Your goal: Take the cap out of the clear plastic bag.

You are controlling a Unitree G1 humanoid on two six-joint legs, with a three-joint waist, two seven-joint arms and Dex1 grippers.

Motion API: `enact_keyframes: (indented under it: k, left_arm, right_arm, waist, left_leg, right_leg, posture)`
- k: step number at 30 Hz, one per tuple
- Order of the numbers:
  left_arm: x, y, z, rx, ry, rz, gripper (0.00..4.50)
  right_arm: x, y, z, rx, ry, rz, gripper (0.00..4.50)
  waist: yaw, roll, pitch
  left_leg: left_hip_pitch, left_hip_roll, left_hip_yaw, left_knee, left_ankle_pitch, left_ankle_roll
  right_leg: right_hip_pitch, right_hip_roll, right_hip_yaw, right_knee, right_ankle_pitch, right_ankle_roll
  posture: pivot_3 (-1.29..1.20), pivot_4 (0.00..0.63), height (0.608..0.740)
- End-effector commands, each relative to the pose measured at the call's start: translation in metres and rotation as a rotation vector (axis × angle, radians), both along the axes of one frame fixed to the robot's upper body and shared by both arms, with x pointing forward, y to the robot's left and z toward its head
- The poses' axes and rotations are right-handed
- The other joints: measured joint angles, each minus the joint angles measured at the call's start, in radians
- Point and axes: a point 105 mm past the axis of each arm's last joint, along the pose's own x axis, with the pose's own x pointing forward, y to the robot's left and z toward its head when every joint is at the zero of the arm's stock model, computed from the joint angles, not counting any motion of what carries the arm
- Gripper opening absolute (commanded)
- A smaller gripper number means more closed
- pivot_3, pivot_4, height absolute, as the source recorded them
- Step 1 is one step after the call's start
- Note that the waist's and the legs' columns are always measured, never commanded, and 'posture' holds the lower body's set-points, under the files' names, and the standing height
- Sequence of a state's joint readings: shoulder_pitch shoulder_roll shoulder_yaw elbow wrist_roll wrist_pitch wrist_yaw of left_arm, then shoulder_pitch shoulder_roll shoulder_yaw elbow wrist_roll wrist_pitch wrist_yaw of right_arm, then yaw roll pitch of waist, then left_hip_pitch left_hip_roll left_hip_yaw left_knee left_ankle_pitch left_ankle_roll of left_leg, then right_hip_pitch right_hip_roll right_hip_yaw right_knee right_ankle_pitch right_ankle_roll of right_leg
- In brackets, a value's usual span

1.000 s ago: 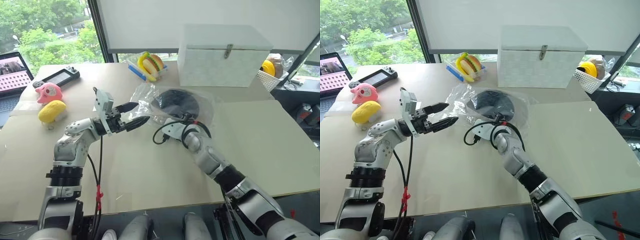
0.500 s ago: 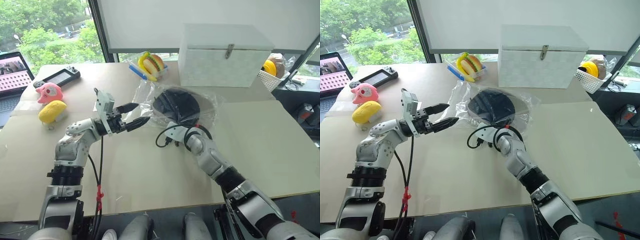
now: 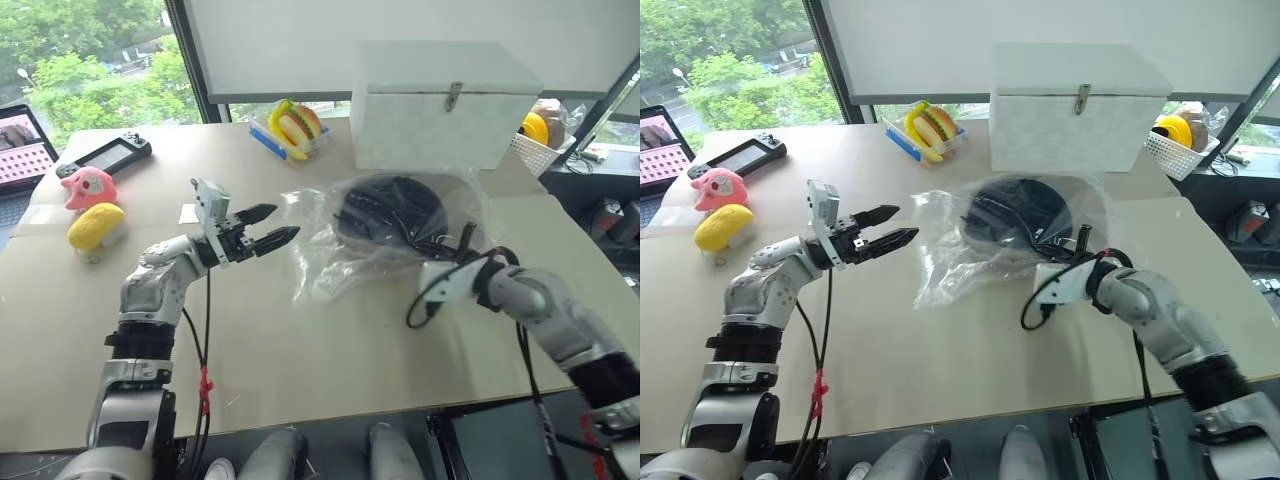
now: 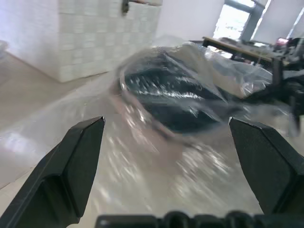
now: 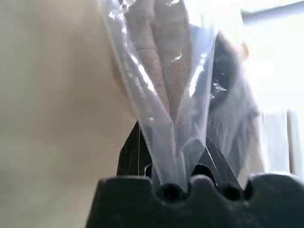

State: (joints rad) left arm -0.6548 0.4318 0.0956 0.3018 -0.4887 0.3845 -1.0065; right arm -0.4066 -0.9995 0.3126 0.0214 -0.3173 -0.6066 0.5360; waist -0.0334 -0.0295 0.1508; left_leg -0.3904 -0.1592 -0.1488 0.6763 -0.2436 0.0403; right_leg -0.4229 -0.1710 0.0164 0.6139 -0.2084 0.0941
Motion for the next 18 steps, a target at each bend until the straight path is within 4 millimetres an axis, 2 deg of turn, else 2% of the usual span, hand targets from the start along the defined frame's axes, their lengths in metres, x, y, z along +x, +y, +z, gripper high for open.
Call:
enact_keyframes:
  k: [1,5,7,8,11,14,18]
  left_arm:
    - [0.001,0.0,0.007,-0.003,-0.03,-0.009,4.5]
    - [0.001,-0.002,0.005,-0.001,-0.023,-0.016,4.5]
    - [0.0,-0.004,0.004,-0.001,-0.017,-0.025,4.5]
    - [0.0,-0.005,0.003,-0.001,-0.015,-0.028,4.5]
    - [-0.002,-0.007,0.0,0.006,-0.008,-0.038,4.5]
    - [-0.003,-0.008,0.0,0.007,-0.005,-0.042,4.5]
    - [-0.003,-0.008,0.002,0.012,-0.006,-0.042,4.5]
  right_arm:
    - [-0.036,0.015,0.007,-0.067,0.013,0.273,0.11]
    - [-0.038,0.007,0.002,-0.197,0.015,0.373,0.11]
    - [-0.028,-0.001,-0.002,-0.274,-0.009,0.404,0.11]
    - [-0.021,-0.004,-0.003,-0.305,-0.024,0.413,0.11]
    - [0.017,-0.011,-0.001,-0.402,-0.099,0.34,0.11]
    - [0.057,-0.006,0.013,-0.374,-0.193,0.213,0.11]
    - [0.072,0.009,0.006,-0.341,-0.222,0.212,0.11]
  waist:
    - [-0.006,0.0,0.0]
    - [-0.008,0.0,0.0]
    - [-0.008,0.0,0.0]
    - [-0.008,0.0,0.0]
    - [-0.01,0.0,0.0]
    - [-0.011,0.0,0.0]
    - [-0.008,0.0,0.001]
  left_leg:
    - [0.0,0.0,0.0,0.0,0.0,0.0]
    - [0.001,0.001,0.002,0.001,0.0,0.0]
    - [0.001,0.001,0.002,0.001,0.0,0.0]
    - [0.002,0.001,0.003,0.001,0.0,0.0]
    - [0.003,0.002,0.005,0.0,0.0,0.0]
    - [0.002,0.002,0.006,-0.001,0.001,-0.001]
    - [0.0,0.003,0.01,-0.001,0.001,-0.003]
  right_leg:
    - [0.0,0.0,0.0,0.0,0.0,0.0]
    - [0.0,0.001,0.001,-0.001,0.001,-0.002]
    - [0.001,0.002,0.002,-0.001,0.002,-0.003]
    - [0.001,0.002,0.002,-0.001,0.002,-0.003]
    - [0.0,0.003,0.004,0.0,0.002,-0.004]
    - [-0.004,0.004,0.005,0.002,0.003,-0.005]
    - [-0.013,0.005,0.01,0.011,0.002,-0.007]
  posture:
    - [0.0,0.15,0.737]
    - [0.0,0.15,0.737]
    - [0.0,0.15,0.737]
    - [0.0,0.15,0.737]
    - [0.0,0.15,0.737]
    - [0.0,0.15,0.737]
    - [0.0,0.15,0.737]
